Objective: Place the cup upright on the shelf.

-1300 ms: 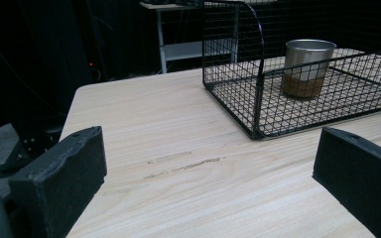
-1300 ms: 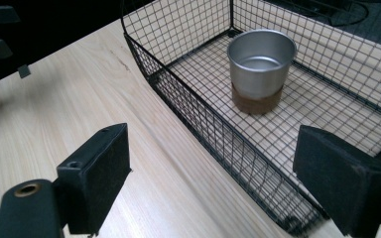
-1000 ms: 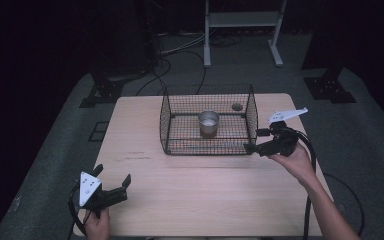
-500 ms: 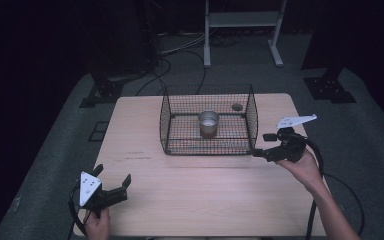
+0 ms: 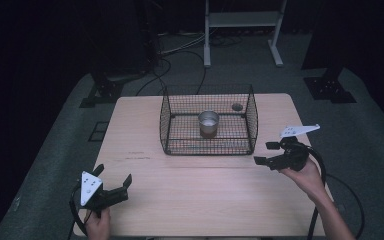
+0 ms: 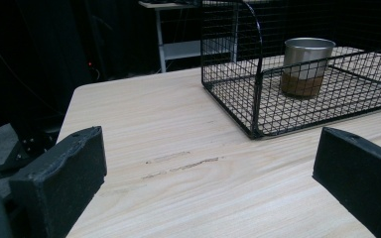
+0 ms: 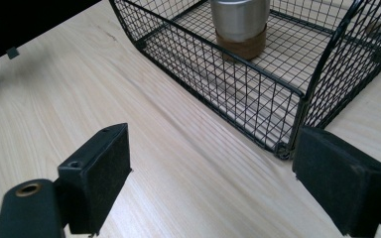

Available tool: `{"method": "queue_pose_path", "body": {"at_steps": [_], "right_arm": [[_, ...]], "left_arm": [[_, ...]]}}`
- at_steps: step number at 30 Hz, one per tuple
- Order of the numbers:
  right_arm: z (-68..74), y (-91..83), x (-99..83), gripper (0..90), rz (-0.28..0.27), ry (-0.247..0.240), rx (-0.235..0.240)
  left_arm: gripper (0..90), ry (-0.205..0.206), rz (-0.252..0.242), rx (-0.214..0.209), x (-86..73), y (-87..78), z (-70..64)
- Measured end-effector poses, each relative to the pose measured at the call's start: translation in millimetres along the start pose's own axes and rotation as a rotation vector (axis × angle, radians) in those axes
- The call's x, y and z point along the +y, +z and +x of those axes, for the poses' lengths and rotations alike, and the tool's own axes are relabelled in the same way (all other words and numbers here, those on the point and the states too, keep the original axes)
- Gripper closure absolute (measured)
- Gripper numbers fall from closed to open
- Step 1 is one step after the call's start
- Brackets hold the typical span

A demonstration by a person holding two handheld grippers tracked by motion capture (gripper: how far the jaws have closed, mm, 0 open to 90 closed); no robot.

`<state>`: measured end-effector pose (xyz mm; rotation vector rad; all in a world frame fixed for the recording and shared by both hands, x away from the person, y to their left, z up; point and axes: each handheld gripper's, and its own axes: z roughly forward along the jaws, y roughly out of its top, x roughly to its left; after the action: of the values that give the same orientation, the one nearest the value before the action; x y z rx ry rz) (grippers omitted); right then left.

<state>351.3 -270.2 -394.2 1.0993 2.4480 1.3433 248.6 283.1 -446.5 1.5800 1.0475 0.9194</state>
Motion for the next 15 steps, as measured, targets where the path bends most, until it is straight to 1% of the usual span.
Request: {"method": "queue_pose_path", "body": {"at_steps": [2,4,6,7,15], "right_arm": [[-0.2,0.2,-3.7,14.3,-0.002,-0.001,-0.002],[0.0,0.4,-7.1,14.3,0.002,0.008,-0.001],[0.3,0.2,-10.3,14.3,0.004,0.005,-0.013],[0.2,-0.1,-11.8,14.3,0.002,0.008,-0.011],[-0.2,-2.8,-20.5,14.3,-0.006,0.013,-0.024]], "left_arm": [[0.0,0.004,0.0,0.0,0.0,0.0,-0.3],[0.0,0.002,0.0,0.0,-0.1,0.0,-0.2],[0.0,0.005,0.001,0.0,-0.1,0.2,-0.4],[0.0,0.006,0.001,0.0,-0.1,0.3,-0.5],[0.0,0.008,0.004,-0.002,0.0,0.5,-1.2]]}}
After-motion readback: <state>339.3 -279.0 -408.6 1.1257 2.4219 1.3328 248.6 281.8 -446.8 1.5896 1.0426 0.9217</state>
